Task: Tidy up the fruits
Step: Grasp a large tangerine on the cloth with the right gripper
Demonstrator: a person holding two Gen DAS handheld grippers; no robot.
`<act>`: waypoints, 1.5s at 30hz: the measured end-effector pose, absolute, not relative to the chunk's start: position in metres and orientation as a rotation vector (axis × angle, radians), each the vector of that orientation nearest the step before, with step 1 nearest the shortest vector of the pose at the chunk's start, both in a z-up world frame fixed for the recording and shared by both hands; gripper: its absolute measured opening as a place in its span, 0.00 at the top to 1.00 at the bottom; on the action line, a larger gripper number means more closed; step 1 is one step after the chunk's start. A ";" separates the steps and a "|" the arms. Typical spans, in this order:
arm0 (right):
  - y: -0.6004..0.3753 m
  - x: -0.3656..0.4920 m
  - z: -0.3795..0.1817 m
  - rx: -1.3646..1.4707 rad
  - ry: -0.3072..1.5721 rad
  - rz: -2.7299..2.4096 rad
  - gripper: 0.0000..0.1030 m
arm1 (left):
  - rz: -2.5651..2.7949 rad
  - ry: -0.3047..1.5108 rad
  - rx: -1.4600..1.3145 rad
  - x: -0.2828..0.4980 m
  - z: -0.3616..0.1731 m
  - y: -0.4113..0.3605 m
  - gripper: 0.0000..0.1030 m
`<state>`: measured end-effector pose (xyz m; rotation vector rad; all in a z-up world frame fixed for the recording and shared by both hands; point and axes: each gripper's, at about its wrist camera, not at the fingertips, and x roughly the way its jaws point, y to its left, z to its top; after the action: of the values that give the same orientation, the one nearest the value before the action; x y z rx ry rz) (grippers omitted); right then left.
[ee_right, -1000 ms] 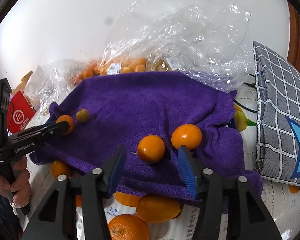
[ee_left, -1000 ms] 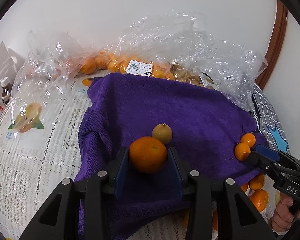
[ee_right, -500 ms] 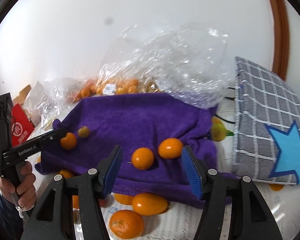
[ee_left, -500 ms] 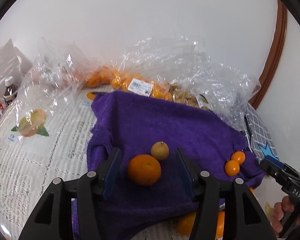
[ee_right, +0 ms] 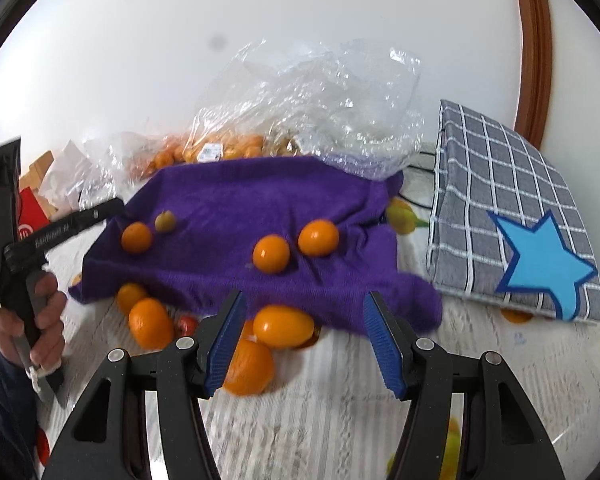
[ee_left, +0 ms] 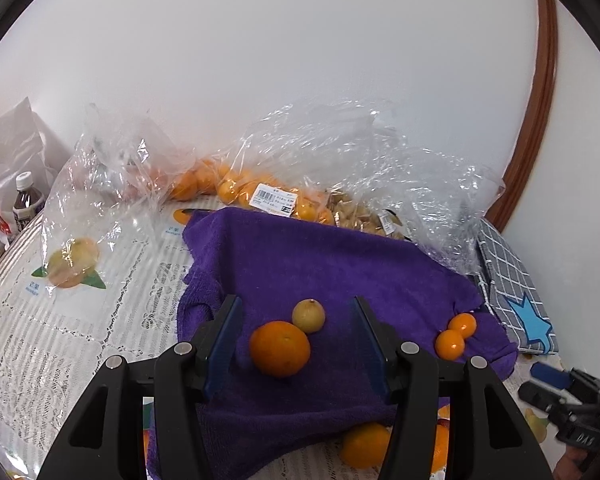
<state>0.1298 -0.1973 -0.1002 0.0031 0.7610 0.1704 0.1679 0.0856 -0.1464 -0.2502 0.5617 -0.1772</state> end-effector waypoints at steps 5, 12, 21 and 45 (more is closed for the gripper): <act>-0.191 0.118 -0.109 -0.016 0.801 0.189 0.43 | -0.180 0.582 -0.259 0.165 -0.151 0.088 0.48; -0.191 0.115 -0.109 0.009 0.822 0.182 0.51 | -0.177 0.552 -0.315 0.150 -0.149 0.102 0.48; -0.183 0.118 -0.126 0.074 0.869 0.248 0.53 | -0.164 0.585 -0.322 0.126 -0.158 0.113 0.48; -0.187 0.109 -0.139 -0.019 0.861 0.255 0.59 | -0.354 0.748 -0.320 0.104 -0.177 0.076 0.50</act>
<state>0.1088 -0.1870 -0.1390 -0.0189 0.8609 0.2553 0.1036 0.0761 -0.1769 -0.3203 0.7475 -0.3538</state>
